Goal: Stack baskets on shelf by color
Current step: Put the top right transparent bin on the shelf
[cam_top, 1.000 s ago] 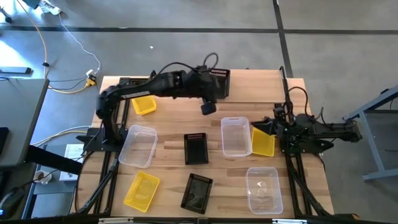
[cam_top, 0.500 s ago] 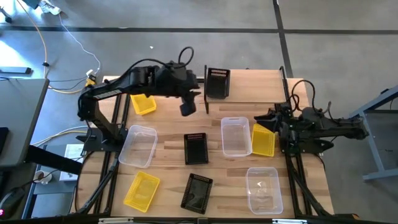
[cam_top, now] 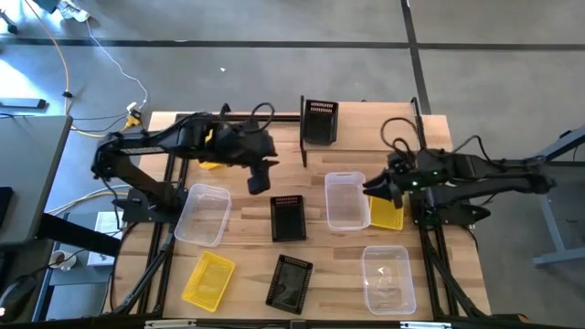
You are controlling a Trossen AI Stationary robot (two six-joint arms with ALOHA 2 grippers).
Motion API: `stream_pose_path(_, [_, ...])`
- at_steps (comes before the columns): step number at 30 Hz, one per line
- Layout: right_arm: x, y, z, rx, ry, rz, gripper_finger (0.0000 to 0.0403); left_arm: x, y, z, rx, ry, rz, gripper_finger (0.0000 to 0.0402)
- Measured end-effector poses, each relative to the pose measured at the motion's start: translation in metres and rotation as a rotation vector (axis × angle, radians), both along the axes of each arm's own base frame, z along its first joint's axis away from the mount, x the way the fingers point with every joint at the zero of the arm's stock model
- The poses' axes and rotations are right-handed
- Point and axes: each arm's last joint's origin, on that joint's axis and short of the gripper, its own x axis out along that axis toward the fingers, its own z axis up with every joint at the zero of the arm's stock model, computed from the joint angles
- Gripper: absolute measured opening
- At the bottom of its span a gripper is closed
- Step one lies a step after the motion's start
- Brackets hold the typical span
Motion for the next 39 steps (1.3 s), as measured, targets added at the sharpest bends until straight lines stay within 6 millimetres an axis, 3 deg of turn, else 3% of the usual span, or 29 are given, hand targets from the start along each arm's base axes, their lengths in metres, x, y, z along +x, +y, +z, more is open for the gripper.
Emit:
stream_pose_path(13, [0.039,0.032,-0.005,-0.019,0.303,0.186,0.0153,-0.042,-0.023,-0.018,-0.09,-0.104,0.03,0.0086])
stream_pose_path(26, [0.072,0.057,-0.047,-0.244,0.489,0.34,0.0153,-0.042,-0.025,-0.04,-0.097,-0.057,0.021,0.0086])
stream_pose_path(39, [0.096,0.063,-0.094,-0.378,0.691,0.421,0.0153,-0.041,-0.025,-0.039,-0.097,-0.071,0.02,0.0086])
